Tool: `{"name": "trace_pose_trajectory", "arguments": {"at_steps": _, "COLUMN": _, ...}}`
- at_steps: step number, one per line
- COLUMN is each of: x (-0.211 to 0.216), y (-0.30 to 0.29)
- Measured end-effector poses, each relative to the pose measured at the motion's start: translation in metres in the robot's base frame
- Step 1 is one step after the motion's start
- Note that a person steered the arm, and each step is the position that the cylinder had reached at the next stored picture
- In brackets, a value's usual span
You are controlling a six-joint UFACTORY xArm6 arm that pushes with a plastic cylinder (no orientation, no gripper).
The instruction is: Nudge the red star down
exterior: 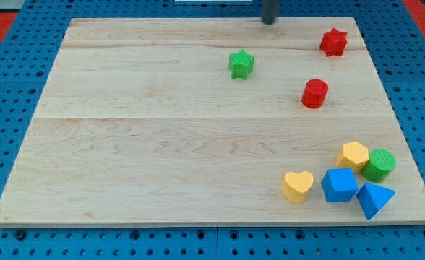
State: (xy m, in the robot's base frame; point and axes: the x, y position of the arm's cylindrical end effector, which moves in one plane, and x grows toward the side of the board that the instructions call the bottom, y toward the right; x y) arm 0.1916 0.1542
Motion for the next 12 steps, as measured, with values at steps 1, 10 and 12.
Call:
{"name": "trace_pose_trajectory", "arguments": {"at_steps": 1, "x": 0.000, "y": 0.019}}
{"name": "trace_pose_trajectory", "arguments": {"at_steps": 10, "x": 0.000, "y": 0.116}}
{"name": "trace_pose_trajectory", "arguments": {"at_steps": 12, "x": 0.104, "y": 0.140}}
